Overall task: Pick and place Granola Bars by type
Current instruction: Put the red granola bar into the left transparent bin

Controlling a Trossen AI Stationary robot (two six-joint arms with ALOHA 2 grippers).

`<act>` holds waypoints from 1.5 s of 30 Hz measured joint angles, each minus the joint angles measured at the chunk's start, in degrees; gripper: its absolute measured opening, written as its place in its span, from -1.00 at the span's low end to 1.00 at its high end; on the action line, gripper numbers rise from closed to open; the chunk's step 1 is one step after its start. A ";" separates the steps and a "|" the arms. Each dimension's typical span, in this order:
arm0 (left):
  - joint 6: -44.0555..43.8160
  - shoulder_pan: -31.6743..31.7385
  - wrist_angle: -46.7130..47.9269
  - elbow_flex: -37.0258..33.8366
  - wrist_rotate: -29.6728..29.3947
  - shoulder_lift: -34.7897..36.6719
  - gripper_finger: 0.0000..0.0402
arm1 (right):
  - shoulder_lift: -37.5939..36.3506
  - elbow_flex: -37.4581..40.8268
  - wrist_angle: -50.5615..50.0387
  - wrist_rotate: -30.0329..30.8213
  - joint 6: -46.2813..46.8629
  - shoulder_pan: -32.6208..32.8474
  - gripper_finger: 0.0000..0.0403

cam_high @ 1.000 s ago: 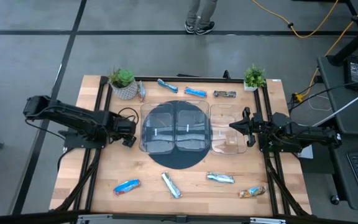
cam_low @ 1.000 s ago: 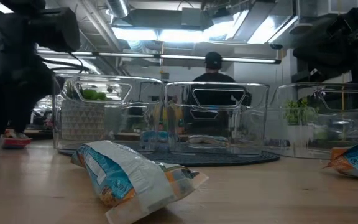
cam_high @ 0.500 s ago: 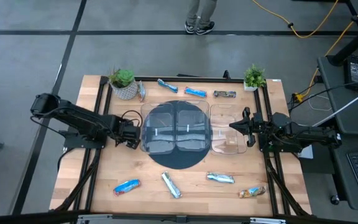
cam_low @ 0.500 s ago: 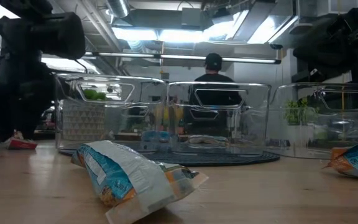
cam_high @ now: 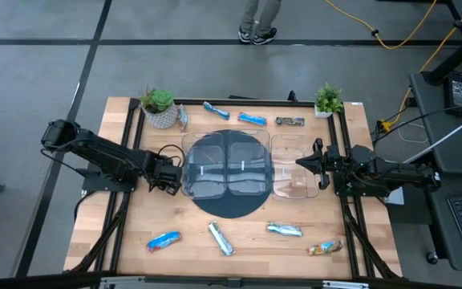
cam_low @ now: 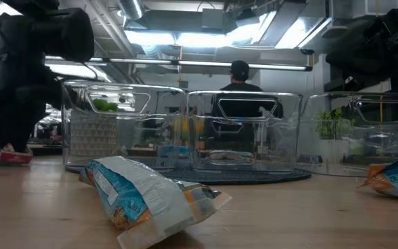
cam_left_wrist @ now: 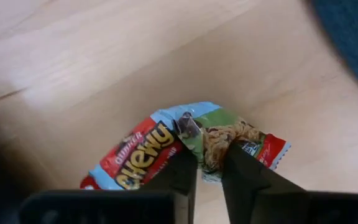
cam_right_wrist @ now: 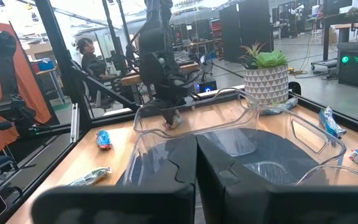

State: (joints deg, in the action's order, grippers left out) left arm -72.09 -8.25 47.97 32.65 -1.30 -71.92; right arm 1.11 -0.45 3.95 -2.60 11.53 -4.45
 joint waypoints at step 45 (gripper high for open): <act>40.76 11.74 12.40 43.83 -13.01 5.07 -0.86 | 0.01 0.00 -0.03 -0.01 0.00 0.00 -0.96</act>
State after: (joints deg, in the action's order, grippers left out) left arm -31.33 3.49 60.37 76.48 -14.31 -66.85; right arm 1.11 -0.45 3.92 -2.61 11.53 -4.45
